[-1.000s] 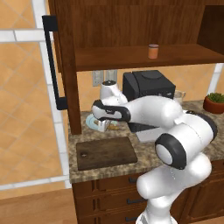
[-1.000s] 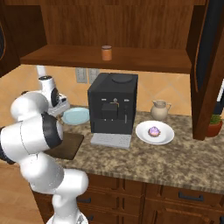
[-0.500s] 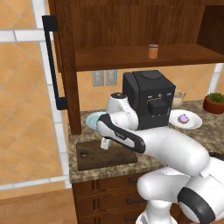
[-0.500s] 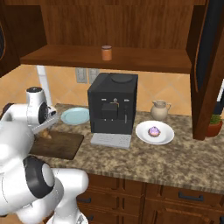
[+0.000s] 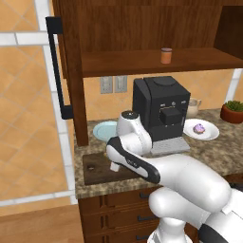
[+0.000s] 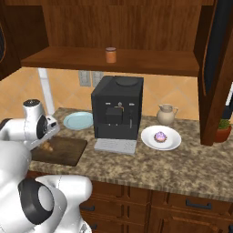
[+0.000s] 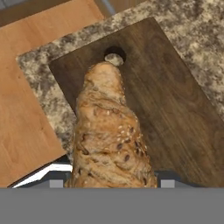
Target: From the different types of pastries on the counter, select a croissant and place it on the cutting board. Then retrieve a jar of jam from the cabinet and place it alongside the croissant on the cutting board.
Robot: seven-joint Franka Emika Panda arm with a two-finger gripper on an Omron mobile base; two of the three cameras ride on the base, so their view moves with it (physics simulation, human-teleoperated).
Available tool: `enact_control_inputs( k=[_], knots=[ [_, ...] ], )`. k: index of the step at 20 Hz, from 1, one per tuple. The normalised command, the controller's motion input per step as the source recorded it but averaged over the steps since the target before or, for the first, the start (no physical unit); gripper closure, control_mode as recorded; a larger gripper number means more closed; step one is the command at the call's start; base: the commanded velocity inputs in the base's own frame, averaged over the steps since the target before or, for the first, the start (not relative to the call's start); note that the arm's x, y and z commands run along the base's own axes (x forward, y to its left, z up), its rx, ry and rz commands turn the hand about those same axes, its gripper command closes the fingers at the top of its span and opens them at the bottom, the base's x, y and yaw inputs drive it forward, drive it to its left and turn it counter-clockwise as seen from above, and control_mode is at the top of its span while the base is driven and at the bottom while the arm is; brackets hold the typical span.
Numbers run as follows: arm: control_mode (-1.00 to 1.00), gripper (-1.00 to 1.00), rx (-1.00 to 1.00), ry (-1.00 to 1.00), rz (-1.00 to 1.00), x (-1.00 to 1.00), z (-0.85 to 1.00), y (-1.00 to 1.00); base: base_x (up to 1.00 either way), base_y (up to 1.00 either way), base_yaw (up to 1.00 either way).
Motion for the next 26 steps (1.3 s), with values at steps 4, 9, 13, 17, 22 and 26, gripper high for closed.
enact_control_inputs(
  k=[4,9,13,17,22,26],
  knots=[
    [-1.0,1.0,0.0,-0.05,0.0,0.4,0.0,0.2,0.0,0.0,0.0],
    [-1.0,1.0,0.0,0.0,0.0,0.0,-0.1,0.19,0.0,0.0,0.0],
    [-1.0,1.0,0.0,0.0,0.0,0.0,-0.31,0.11,0.0,0.0,0.0],
    [-1.0,1.0,0.0,0.0,0.0,0.0,-0.28,0.0,0.0,0.0,0.0],
    [-1.0,1.0,0.0,0.0,0.0,0.01,-0.06,0.0,0.0,0.0,0.0],
    [-1.0,1.0,0.0,0.0,0.0,0.1,-0.05,0.0,0.0,0.0,0.0]
  ],
)
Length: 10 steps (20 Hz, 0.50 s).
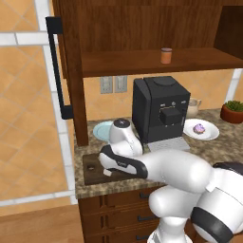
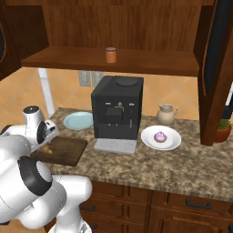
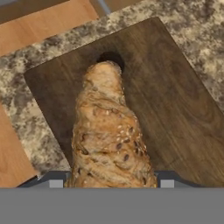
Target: From the different types of pastries on the counter, select a croissant and place it on the cutting board. Then retrieve a jar of jam from the cabinet and place it alongside the croissant on the cutting board.
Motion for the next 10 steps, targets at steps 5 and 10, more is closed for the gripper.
enact_control_inputs(
  k=[5,10],
  knots=[
    [-1.0,1.0,-0.03,-0.04,0.0,0.18,-0.11,0.0,0.0,0.0,0.0],
    [-1.0,-1.0,-0.04,-0.02,0.0,0.16,-0.19,0.0,0.0,0.0,0.0]
  ],
)
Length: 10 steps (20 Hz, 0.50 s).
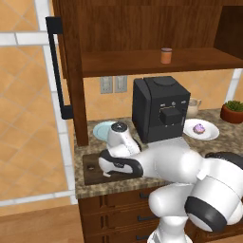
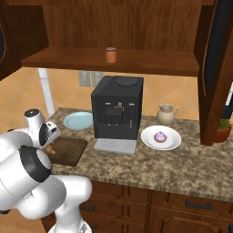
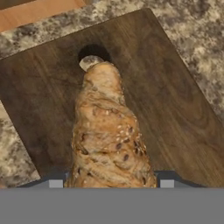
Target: From the different types of pastries on the counter, select a croissant and place it on the cutting board. Then retrieve a jar of jam from the cabinet and place it alongside the croissant on the cutting board.
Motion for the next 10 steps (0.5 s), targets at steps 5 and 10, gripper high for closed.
enact_control_inputs(
  k=[5,10],
  knots=[
    [-1.0,-1.0,-0.01,-0.02,0.0,0.05,-0.05,0.01,0.0,0.0,0.0],
    [-1.0,-1.0,0.0,0.0,0.0,0.0,0.15,0.0,0.0,0.0,0.0]
  ],
)
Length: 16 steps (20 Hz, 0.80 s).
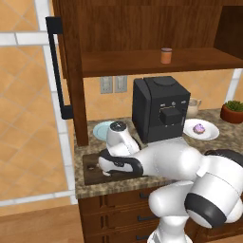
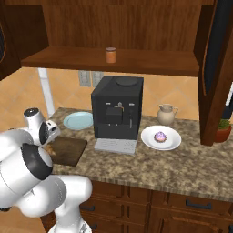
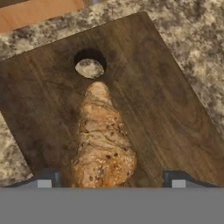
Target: From the different types of pastries on the counter, select a croissant and place it on the cutting board. Then retrieve a jar of jam from the cabinet and place it alongside the croissant on the cutting board.
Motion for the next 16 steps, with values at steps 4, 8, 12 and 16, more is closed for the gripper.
enact_control_inputs(
  k=[4,8,12,16],
  knots=[
    [-1.0,-1.0,0.0,-0.01,0.0,0.0,0.4,-0.01,0.0,0.0,0.0],
    [-1.0,-1.0,0.14,-0.22,-0.08,-0.21,0.94,-0.47,0.0,0.0,0.0],
    [-1.0,-1.0,0.23,-0.28,-0.21,-0.25,1.0,-0.74,0.0,0.0,0.0],
    [-1.0,-1.0,0.24,-0.36,-0.3,-0.35,0.98,-0.55,0.0,0.0,0.0]
  ],
)
